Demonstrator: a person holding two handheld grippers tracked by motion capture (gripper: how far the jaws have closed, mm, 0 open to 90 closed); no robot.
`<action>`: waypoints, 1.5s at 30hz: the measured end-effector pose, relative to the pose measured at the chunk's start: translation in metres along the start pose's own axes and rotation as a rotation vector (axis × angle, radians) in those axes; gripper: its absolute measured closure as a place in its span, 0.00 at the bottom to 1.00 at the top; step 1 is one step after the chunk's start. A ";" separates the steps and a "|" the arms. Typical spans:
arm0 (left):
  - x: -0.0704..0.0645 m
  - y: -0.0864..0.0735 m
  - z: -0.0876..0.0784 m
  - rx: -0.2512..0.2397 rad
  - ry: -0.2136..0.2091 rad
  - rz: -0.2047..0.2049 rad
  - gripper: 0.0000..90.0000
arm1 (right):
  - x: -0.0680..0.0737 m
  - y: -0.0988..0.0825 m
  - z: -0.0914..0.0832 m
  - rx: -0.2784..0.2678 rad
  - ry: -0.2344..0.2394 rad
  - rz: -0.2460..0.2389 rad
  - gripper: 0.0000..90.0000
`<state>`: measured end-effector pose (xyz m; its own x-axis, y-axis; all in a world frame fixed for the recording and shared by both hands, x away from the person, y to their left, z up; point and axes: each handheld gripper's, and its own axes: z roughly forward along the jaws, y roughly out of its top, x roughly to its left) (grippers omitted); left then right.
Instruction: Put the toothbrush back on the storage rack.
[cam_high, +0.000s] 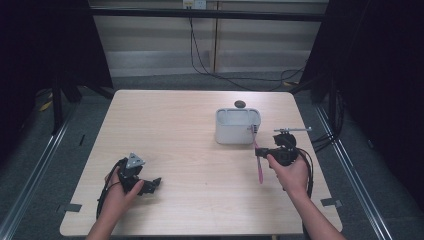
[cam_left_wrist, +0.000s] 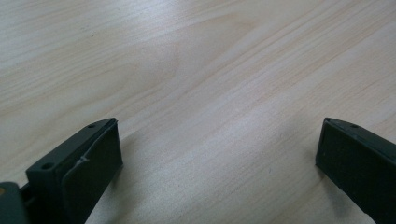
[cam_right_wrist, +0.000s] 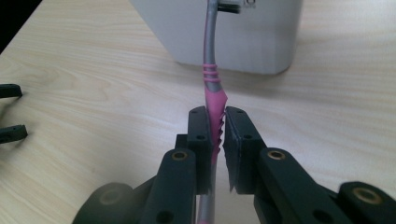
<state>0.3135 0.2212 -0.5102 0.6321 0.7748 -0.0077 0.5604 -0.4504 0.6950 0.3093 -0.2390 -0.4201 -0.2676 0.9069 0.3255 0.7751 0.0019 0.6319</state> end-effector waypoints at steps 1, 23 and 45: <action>0.000 0.000 0.000 0.001 0.000 -0.001 0.00 | 0.000 0.000 0.000 -0.005 0.001 -0.002 0.91; 0.000 0.000 0.000 0.000 0.000 0.000 0.00 | 0.003 0.010 -0.011 -0.211 0.004 -0.103 0.91; 0.000 0.000 0.000 0.001 0.000 -0.001 0.00 | 0.005 0.031 -0.018 -0.331 0.001 -0.130 0.91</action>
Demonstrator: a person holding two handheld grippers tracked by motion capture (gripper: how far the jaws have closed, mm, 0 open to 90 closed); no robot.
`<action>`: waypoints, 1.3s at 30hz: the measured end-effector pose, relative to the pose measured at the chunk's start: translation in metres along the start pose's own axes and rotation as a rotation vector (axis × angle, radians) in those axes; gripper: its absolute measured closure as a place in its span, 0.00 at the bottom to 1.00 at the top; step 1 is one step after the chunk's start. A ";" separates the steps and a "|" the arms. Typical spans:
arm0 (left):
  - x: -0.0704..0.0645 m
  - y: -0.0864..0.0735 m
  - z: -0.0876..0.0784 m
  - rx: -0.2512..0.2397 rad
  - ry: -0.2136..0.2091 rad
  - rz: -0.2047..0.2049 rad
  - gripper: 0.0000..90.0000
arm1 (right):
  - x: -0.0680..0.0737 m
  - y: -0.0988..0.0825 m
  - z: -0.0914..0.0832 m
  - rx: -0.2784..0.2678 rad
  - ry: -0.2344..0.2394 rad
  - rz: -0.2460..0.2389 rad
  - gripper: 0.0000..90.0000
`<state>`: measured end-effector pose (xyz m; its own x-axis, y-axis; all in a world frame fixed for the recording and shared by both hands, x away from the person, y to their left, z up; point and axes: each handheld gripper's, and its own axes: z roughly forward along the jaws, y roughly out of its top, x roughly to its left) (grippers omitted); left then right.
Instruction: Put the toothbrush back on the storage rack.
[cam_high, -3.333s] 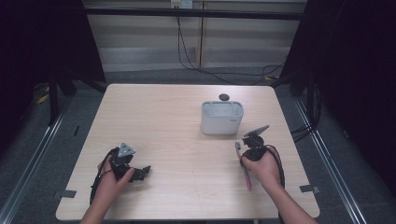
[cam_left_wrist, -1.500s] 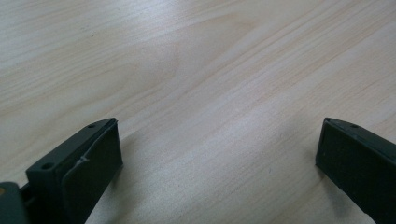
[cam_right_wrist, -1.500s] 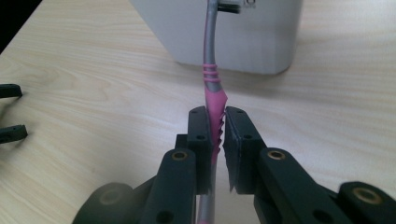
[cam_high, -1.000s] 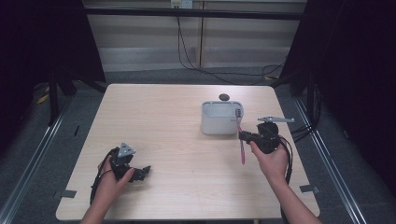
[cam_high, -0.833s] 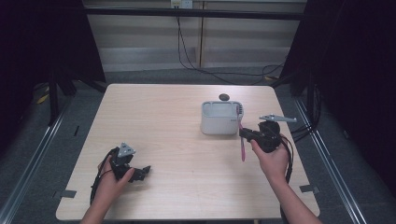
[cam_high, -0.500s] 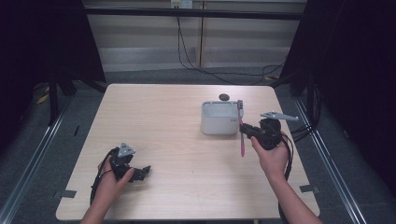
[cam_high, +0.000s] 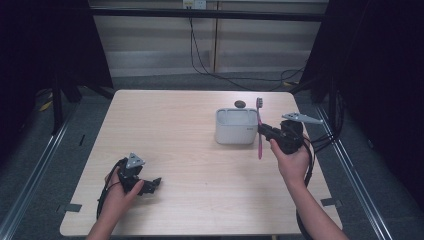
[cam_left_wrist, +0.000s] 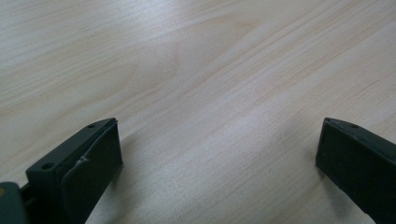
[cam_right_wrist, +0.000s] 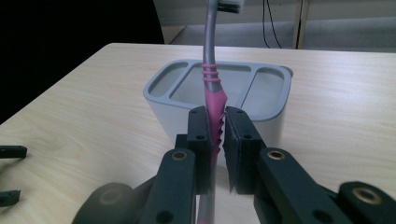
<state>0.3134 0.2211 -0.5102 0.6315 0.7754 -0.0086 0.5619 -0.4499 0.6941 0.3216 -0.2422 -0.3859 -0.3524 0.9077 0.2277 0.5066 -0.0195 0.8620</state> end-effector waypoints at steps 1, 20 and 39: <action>0.000 0.000 0.000 0.000 0.000 0.000 0.00 | 0.000 0.000 0.000 0.000 0.000 0.000 0.91; 0.000 0.000 0.000 0.000 0.000 0.000 0.00 | 0.002 0.022 0.006 -0.106 -0.009 -0.024 0.91; 0.000 0.000 0.000 0.001 0.001 0.000 0.00 | -0.009 0.034 0.019 -0.156 -0.038 -0.012 0.91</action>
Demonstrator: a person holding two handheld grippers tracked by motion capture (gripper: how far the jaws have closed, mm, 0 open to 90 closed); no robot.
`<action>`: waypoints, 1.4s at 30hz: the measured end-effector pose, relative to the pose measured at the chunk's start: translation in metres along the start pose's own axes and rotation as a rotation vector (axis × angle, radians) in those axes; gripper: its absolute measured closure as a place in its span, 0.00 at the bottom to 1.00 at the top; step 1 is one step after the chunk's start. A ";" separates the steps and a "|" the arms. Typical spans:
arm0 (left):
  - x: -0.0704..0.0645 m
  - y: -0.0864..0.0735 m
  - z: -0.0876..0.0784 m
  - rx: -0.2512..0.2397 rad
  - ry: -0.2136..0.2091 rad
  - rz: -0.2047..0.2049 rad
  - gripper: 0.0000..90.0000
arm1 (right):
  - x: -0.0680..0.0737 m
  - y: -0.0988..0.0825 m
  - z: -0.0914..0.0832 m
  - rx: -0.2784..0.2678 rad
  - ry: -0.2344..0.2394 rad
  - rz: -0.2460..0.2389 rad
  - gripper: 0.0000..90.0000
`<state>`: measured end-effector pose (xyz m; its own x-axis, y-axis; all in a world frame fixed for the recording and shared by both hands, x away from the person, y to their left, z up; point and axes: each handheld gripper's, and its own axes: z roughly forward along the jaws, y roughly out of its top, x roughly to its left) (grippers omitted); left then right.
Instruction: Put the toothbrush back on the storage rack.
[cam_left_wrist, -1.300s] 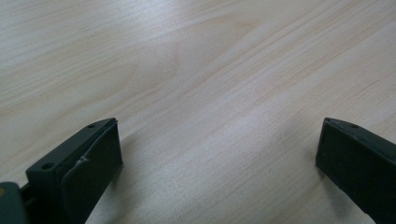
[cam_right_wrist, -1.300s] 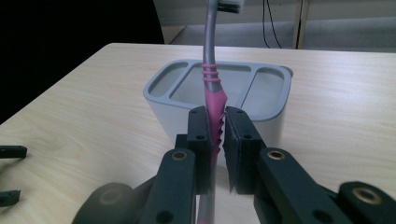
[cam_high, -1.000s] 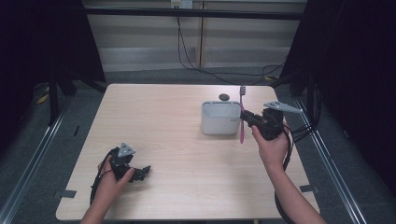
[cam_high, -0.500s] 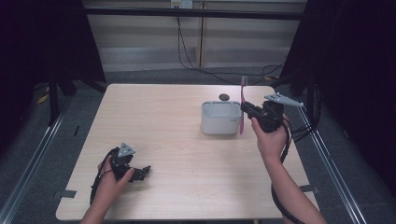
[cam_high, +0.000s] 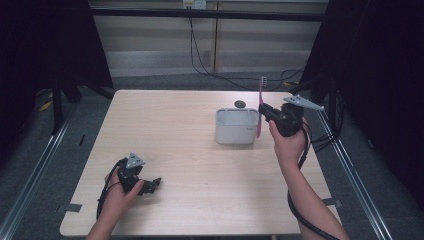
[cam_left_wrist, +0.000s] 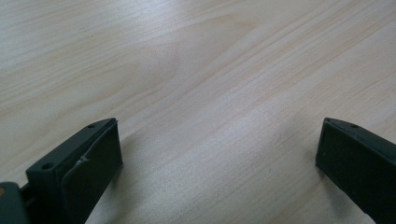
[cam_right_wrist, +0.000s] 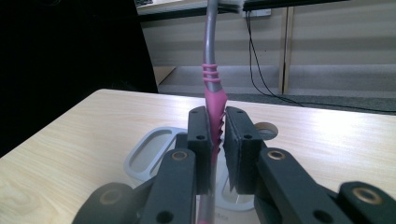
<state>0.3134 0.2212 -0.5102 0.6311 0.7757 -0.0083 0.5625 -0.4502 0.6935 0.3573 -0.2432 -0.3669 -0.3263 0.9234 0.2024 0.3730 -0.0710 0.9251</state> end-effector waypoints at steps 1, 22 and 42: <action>0.000 0.000 0.000 -0.001 -0.001 0.000 0.00 | 0.000 0.001 0.001 -0.005 0.000 -0.001 0.91; 0.000 0.000 0.000 -0.001 -0.001 0.000 0.00 | 0.011 0.011 0.023 -0.059 0.003 -0.054 0.91; 0.000 0.000 0.000 -0.001 -0.001 0.000 0.00 | -0.003 0.017 0.035 -0.091 -0.039 -0.032 0.91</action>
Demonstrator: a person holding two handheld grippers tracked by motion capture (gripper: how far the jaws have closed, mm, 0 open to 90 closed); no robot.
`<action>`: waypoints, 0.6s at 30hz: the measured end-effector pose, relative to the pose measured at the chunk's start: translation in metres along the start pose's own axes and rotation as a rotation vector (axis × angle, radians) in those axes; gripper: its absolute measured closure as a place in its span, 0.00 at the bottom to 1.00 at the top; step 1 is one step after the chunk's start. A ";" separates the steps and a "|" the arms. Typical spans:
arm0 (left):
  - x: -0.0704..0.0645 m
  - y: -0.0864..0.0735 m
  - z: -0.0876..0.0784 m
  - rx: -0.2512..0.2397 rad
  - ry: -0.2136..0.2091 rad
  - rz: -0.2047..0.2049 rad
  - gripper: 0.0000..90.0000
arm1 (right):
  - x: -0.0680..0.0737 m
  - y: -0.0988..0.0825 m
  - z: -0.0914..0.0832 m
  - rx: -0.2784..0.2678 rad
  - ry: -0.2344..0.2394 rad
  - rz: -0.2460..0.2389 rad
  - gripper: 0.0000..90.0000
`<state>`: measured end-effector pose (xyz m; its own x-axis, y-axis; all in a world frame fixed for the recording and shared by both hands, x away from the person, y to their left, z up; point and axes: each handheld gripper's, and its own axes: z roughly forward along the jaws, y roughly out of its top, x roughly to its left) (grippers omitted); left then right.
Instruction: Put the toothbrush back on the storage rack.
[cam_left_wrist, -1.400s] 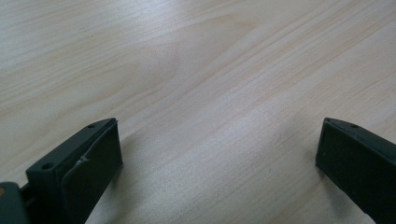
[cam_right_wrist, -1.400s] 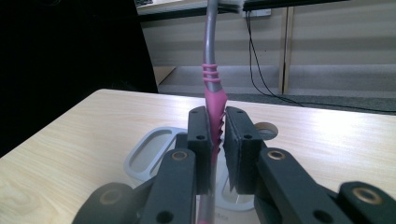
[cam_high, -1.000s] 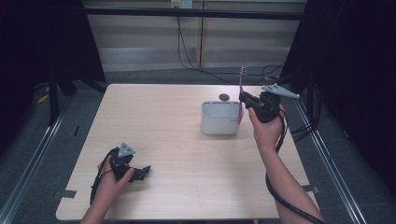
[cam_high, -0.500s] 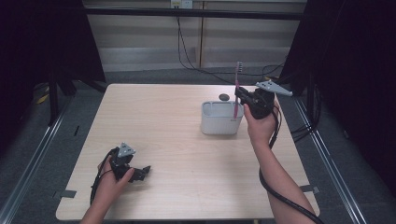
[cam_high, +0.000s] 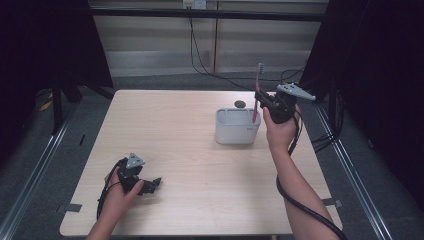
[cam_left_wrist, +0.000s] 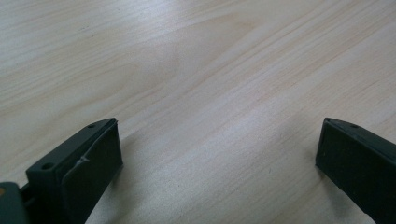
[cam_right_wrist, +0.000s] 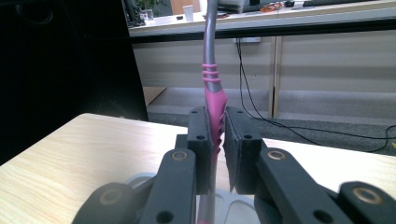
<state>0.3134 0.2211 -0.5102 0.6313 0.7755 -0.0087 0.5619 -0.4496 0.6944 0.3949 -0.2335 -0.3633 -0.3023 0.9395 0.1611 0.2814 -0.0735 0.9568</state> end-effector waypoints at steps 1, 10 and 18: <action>0.000 0.000 0.000 0.000 0.000 0.000 0.00 | -0.001 0.000 0.001 0.002 -0.008 0.000 0.91; 0.000 0.000 0.000 0.001 -0.001 0.000 0.00 | -0.006 -0.001 0.007 0.000 -0.020 0.012 0.91; 0.000 0.000 0.000 0.001 -0.001 0.000 0.00 | -0.008 -0.001 0.011 -0.005 -0.030 0.013 0.91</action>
<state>0.3134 0.2212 -0.5101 0.6318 0.7751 -0.0089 0.5622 -0.4503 0.6937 0.4073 -0.2368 -0.3685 -0.2710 0.9482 0.1659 0.2806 -0.0870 0.9559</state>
